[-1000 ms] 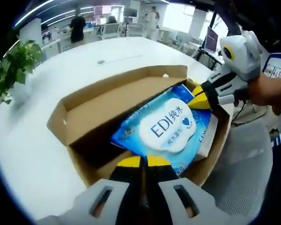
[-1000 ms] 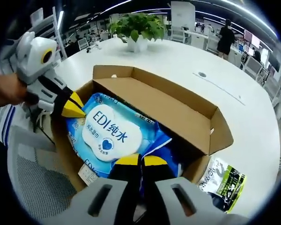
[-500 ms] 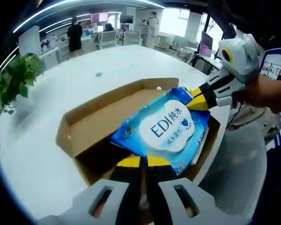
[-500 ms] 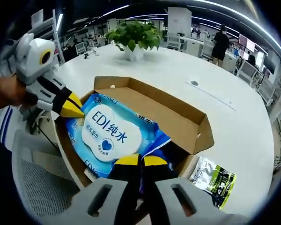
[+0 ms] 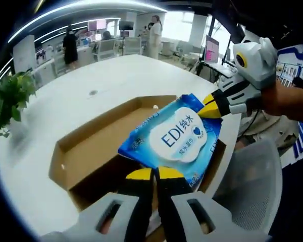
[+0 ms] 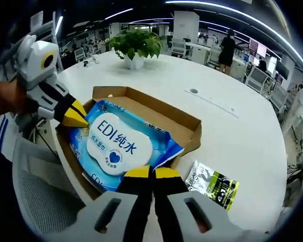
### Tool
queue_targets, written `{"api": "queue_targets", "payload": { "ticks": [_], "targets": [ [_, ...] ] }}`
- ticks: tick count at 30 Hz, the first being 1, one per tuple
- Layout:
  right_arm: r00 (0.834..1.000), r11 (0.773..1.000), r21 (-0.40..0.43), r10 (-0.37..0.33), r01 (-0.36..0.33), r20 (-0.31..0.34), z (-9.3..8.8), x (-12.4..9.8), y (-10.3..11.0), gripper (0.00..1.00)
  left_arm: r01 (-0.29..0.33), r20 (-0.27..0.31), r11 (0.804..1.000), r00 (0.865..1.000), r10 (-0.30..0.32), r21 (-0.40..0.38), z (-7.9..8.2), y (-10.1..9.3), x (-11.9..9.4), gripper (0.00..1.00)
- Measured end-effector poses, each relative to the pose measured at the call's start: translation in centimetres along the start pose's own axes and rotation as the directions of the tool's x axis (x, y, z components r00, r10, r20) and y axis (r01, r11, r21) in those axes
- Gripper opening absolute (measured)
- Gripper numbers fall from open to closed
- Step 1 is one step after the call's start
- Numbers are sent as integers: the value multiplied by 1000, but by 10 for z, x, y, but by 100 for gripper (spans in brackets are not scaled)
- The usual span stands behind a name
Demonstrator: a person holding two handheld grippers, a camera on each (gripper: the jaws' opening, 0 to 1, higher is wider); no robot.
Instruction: Operate the shoe box by opening the lid, removing the specified soft item, and placing it in the target area until the item is outside and the box remains undamaged.
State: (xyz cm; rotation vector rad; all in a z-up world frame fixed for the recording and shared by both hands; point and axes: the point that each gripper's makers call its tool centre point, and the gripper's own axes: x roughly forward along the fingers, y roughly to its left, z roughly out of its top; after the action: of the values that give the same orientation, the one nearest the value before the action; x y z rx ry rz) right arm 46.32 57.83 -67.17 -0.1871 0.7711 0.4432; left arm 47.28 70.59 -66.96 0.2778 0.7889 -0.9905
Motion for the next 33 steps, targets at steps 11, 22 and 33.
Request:
{"api": "queue_targets", "payload": {
  "ticks": [11, 22, 33],
  "targets": [
    [999, 999, 28, -44, 44, -2, -17, -17, -37, 0, 40, 6, 999, 999, -40, 26, 21, -26, 25, 0],
    [997, 995, 61, -78, 79, -10, -40, -35, -71, 0, 79, -2, 995, 997, -79, 54, 41, -55, 54, 0],
    [994, 990, 95, -105, 106, -8, -57, -50, -103, 0, 106, -12, 991, 994, -106, 79, 59, -81, 78, 0]
  ]
}}
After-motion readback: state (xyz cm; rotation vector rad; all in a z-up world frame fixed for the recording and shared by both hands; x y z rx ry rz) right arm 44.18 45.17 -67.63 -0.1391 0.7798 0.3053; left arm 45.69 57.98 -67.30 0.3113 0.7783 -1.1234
